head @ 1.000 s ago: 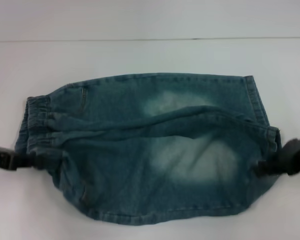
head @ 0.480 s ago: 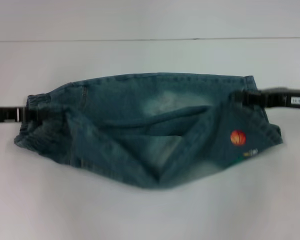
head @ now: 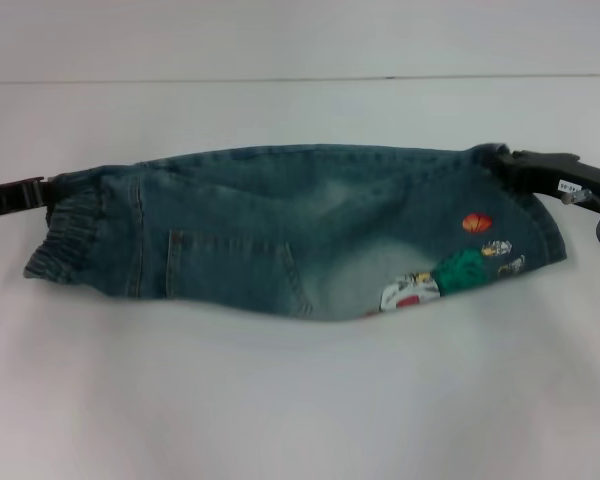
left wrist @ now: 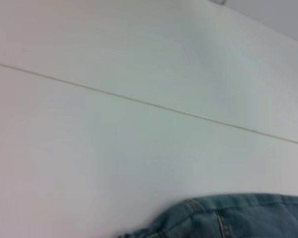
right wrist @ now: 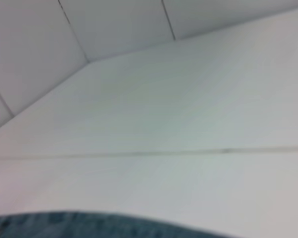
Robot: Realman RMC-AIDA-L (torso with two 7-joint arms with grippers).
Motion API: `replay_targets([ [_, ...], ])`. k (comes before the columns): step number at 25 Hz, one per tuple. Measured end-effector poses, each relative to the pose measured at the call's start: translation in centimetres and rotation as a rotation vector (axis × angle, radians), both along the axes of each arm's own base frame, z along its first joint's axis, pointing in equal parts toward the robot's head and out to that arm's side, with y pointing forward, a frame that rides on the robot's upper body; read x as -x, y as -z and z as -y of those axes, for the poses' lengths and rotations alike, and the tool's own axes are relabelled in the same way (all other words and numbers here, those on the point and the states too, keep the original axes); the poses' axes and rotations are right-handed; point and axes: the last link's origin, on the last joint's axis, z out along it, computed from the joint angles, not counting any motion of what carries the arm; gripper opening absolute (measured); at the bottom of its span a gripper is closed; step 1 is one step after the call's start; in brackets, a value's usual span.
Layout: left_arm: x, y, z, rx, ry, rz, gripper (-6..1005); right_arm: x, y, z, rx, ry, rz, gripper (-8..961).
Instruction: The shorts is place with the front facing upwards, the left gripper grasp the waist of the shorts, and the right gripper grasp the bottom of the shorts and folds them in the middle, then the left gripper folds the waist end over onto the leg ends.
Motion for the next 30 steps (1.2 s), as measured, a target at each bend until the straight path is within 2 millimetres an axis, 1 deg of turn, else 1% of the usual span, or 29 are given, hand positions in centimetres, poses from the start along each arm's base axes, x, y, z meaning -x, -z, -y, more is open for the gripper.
replay_targets([
  [5, 0.3, 0.1, -0.1, -0.033, -0.015, -0.002, 31, -0.1, 0.1, -0.3, -0.092, -0.023, 0.018, 35],
  [13, 0.8, 0.4, -0.4, -0.082, -0.028, 0.000, 32, 0.0, -0.5, -0.9, -0.195, -0.059, 0.053, 34],
  [23, 1.5, 0.3, -0.8, -0.133, -0.046, -0.037, 33, 1.3, 0.4, -3.1, -0.177, -0.101, 0.222, 34],
  [30, 1.2, 0.7, -1.6, -0.140, -0.012, -0.088, 34, 1.6, 1.2, -3.6, -0.155, -0.106, 0.296, 39],
])
